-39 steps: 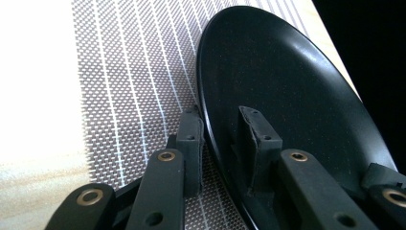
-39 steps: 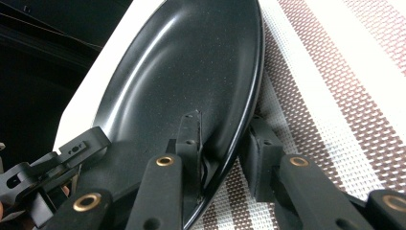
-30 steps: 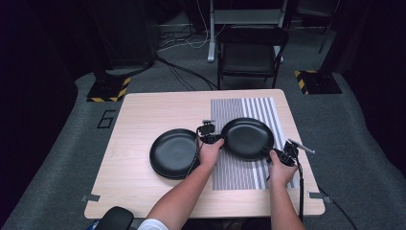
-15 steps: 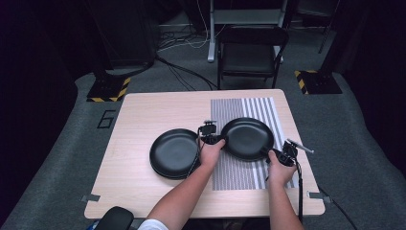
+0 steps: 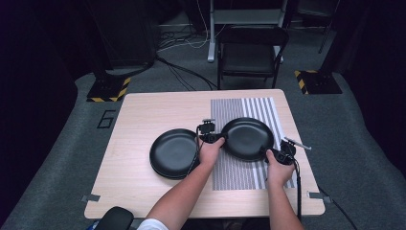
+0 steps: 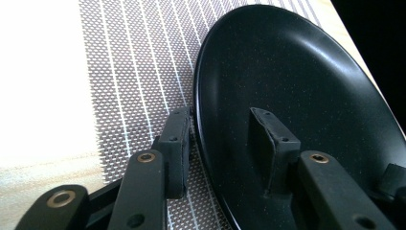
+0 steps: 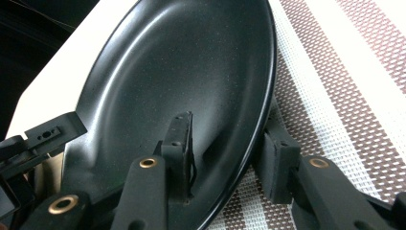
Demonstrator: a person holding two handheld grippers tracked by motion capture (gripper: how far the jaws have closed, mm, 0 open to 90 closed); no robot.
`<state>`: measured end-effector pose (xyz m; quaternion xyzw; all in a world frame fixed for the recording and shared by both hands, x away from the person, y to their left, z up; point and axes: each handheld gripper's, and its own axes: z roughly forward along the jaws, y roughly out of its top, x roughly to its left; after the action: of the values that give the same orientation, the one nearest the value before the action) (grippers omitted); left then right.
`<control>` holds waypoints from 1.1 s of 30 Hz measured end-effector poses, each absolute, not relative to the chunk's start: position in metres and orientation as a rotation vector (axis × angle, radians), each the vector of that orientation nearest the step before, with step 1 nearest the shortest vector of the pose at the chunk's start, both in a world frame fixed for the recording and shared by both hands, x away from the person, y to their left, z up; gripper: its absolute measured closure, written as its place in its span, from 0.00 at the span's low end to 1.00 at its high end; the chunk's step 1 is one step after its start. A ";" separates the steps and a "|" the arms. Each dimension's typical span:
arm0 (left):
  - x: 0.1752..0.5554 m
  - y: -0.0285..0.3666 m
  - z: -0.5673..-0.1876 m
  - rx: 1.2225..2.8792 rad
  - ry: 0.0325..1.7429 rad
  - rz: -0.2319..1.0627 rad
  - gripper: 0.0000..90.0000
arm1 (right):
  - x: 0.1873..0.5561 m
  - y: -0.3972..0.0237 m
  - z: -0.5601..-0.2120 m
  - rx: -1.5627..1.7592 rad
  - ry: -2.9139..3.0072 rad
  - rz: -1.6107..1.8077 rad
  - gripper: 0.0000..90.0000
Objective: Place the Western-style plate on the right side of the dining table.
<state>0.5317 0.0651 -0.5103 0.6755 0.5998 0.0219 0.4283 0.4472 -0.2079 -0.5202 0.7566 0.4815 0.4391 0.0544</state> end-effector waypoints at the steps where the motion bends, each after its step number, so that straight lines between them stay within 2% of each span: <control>1: 0.532 0.066 -0.511 1.688 1.500 0.051 0.67 | 0.447 -0.208 -0.520 2.299 1.461 1.331 0.67; 11: 0.531 0.067 -0.505 1.694 1.472 0.072 0.64 | 0.444 -0.208 -0.517 2.236 1.479 1.240 0.67; 23: 0.526 0.074 -0.492 1.702 1.418 0.068 0.58 | 0.430 -0.222 -0.495 2.170 1.432 1.286 0.65; 33: 0.522 0.097 -0.479 1.712 1.373 0.080 0.56 | 0.417 -0.220 -0.485 2.058 1.509 1.241 0.63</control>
<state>0.5216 0.0965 -0.4792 0.6941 0.5565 0.0323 0.4555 0.4173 -0.2204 -0.4849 0.7168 0.5257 0.4324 0.1513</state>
